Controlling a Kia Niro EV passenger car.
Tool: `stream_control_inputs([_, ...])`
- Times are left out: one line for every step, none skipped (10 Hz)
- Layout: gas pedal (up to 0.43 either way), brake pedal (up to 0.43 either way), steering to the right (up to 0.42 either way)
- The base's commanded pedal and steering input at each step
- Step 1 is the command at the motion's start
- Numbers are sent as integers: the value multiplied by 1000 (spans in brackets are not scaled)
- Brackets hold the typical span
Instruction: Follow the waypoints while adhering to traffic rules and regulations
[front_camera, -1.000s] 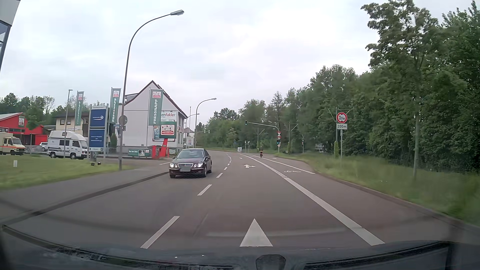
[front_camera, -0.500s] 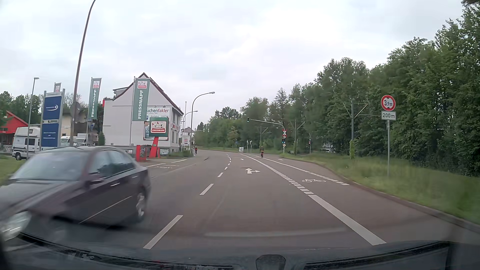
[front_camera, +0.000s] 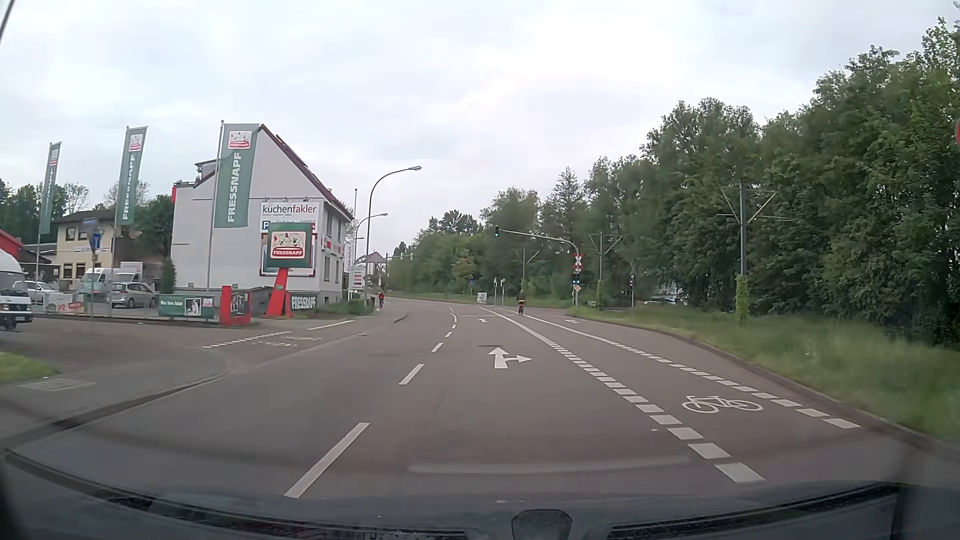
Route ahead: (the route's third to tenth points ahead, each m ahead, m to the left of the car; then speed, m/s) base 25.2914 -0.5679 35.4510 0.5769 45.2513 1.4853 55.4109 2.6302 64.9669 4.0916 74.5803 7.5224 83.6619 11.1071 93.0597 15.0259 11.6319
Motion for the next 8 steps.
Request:
stream_control_inputs([87, 0, 2])
stream_control_inputs([87, 0, 0])
stream_control_inputs([87, 0, -1])
stream_control_inputs([87, 0, -1])
stream_control_inputs([87, 0, -2])
stream_control_inputs([87, 0, -2])
stream_control_inputs([87, 0, -2])
stream_control_inputs([87, 0, -3])
